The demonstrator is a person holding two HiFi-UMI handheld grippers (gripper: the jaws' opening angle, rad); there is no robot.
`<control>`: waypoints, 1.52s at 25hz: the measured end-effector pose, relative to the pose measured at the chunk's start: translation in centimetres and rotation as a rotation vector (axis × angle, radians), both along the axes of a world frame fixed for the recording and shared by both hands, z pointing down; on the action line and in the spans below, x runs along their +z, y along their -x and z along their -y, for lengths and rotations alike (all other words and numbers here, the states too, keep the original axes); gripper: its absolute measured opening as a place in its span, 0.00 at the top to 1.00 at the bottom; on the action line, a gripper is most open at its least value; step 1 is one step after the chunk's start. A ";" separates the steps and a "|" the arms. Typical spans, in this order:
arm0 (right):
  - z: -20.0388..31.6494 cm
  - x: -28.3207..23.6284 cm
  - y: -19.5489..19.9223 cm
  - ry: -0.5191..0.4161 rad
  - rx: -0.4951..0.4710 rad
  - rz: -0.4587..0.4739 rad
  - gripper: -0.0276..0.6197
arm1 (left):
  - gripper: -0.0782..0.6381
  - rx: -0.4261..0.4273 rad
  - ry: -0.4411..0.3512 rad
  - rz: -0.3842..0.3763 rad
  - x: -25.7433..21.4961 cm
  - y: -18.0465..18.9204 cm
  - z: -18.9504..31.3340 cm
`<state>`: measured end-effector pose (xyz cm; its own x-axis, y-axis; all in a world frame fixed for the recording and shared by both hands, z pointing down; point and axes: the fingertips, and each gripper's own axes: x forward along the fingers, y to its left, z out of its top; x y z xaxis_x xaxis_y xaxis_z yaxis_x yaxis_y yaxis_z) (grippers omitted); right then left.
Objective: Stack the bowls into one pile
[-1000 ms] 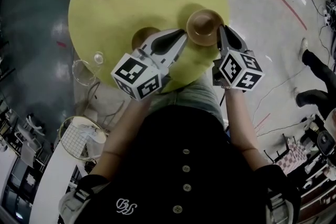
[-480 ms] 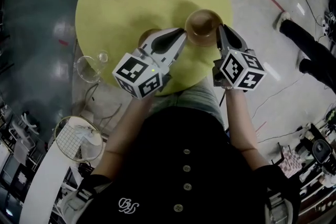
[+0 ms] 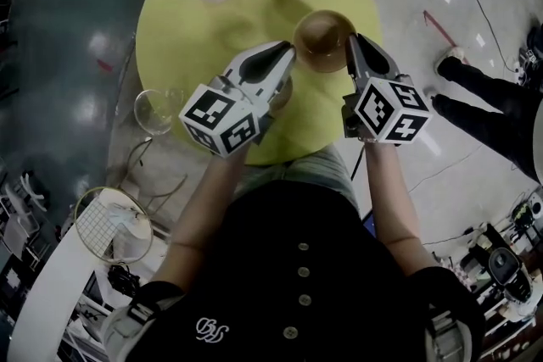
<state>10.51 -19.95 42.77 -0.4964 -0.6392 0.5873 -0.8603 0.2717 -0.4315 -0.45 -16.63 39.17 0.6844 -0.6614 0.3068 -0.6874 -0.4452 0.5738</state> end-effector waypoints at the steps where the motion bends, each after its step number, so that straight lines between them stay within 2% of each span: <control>1: 0.4 -0.2 0.5 -0.006 -0.012 0.002 0.93 | 0.84 -0.014 -0.004 -0.002 -0.1 0.4 0.3; 11: 4.1 -1.6 4.0 -0.030 -0.081 0.017 0.93 | 0.84 -0.088 -0.031 -0.006 -0.8 2.8 2.6; 19: 8.2 -1.4 5.4 -0.061 -0.088 0.009 0.93 | 0.84 -0.132 -0.023 -0.004 0.5 4.2 4.4; 25: 10.8 -1.0 6.2 -0.059 -0.078 0.010 0.93 | 0.84 -0.155 -0.009 -0.017 1.1 4.7 5.5; 30: 13.0 0.0 6.2 -0.067 -0.023 0.000 0.93 | 0.84 -0.172 0.007 -0.032 1.9 5.2 6.2; 38: 14.1 1.9 6.6 -0.031 0.008 -0.013 0.92 | 0.84 -0.162 0.029 -0.038 2.5 5.1 6.2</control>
